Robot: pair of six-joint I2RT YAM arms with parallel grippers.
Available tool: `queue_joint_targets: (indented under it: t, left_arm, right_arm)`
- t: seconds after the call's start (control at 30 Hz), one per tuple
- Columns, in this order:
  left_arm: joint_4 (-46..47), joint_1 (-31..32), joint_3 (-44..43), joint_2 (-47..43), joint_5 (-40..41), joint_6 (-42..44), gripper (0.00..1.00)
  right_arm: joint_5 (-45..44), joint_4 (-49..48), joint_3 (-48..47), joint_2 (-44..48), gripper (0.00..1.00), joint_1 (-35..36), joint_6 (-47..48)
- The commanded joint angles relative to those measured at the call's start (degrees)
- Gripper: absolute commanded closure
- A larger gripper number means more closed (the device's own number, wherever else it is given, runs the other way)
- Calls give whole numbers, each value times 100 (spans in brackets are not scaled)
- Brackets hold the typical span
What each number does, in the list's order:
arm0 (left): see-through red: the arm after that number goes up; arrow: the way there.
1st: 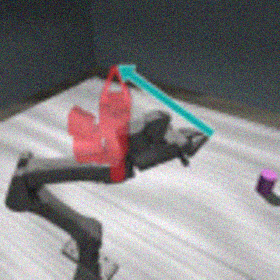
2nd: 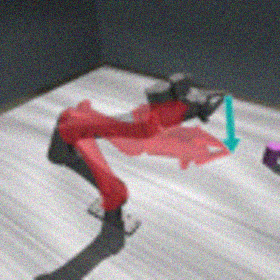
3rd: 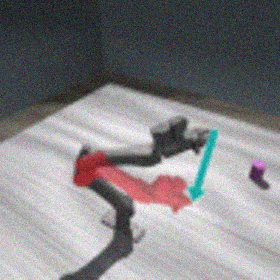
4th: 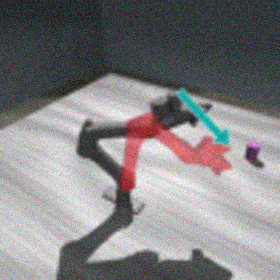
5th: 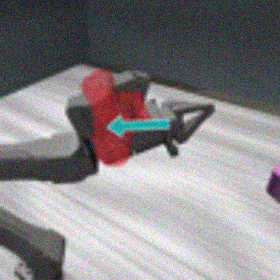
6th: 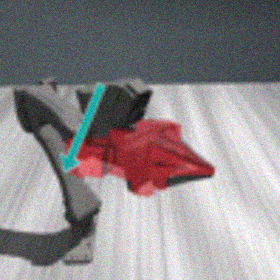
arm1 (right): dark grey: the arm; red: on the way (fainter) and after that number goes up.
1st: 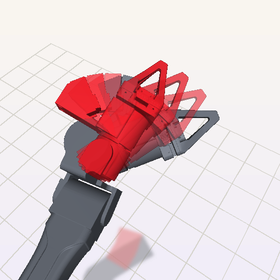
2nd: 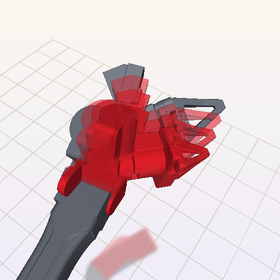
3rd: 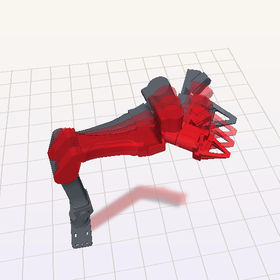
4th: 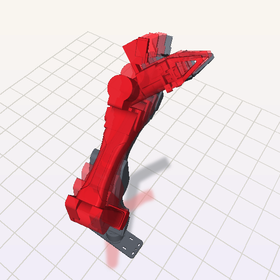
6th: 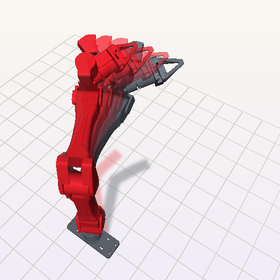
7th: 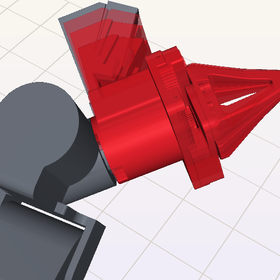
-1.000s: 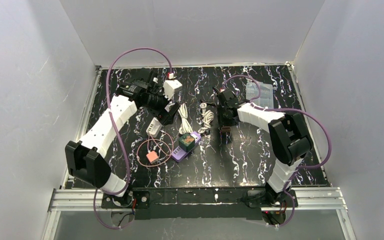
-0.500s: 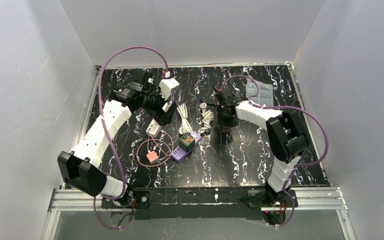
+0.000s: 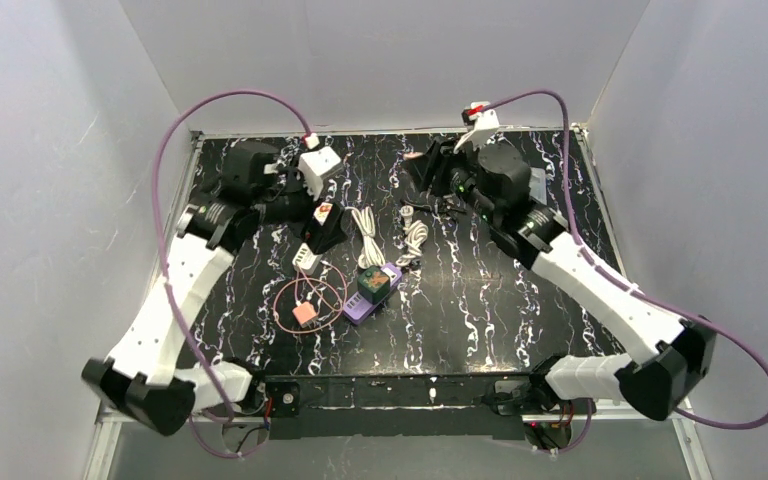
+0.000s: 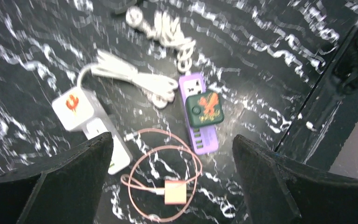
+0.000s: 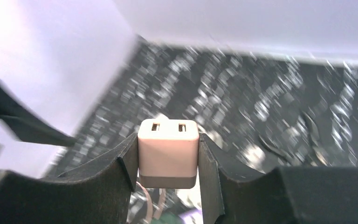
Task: Insert the plug
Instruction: Pick up the plug from the center of the board.
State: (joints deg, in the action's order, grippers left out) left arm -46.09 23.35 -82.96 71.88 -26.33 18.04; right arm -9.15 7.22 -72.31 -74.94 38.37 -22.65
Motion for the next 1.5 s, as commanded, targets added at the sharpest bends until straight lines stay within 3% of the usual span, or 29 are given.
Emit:
queue_joint_targets:
  t: [0.0, 0.17, 0.47, 0.57, 0.87, 0.93, 1.03, 1.07, 1.1, 1.13, 1.2, 1.27, 1.3, 1.47]
  left_arm:
    - [1000, 14, 382, -914, -821, 131, 1]
    - [2688, 249, 1326, -1830, -827, 382, 1]
    - [4000, 451, 1629, -1934, 545, 115, 1]
    - [4050, 451, 1450, -1879, 543, -143, 2]
    - [3949, 451, 1305, -1842, 277, -406, 43]
    - [3956, 451, 1287, -1842, 282, -395, 49]
    - [3952, 451, 1278, -1838, 276, -355, 51]
    - [3938, 451, 1283, -1848, 234, -301, 58]
    - [3877, 451, 1315, -1876, 228, -218, 92]
    - [3871, 452, 1350, -1893, 252, -199, 100]
    - [3841, 451, 1424, -1932, 242, -48, 100]
    - [3802, 451, 1493, -1974, 171, 213, 100]
    - [3807, 453, 1548, -2002, 139, 264, 100]
    - [3710, 450, 1748, -2149, -83, 815, 100]
  right_arm:
    - [-59, -2326, 314, 325, 95, 615, -171]
    - [-403, -3312, 304, 219, 98, 1303, -410]
    - [-711, -4458, 307, -154, 98, 2047, -676]
    - [-730, -4527, 231, -312, 99, 2226, -607]
    - [-863, -4484, 217, -447, 99, 2383, -393]
    - [-894, -4451, 247, -440, 99, 2386, -381]
    - [-875, -4359, 241, -474, 98, 2386, -416]
    - [-870, -4288, 229, -490, 98, 2386, -453]
    - [-817, -4092, 190, -497, 94, 2386, -555]
    - [-785, -4002, 172, -484, 91, 2386, -583]
    - [-715, -3754, 92, -443, 77, 2386, -641]
    - [-724, -3445, 27, -358, 45, 2373, -718]
    - [-739, -3243, -14, -307, 36, 2346, -773]
    - [-79, -2281, -321, -106, 24, 1840, -1260]
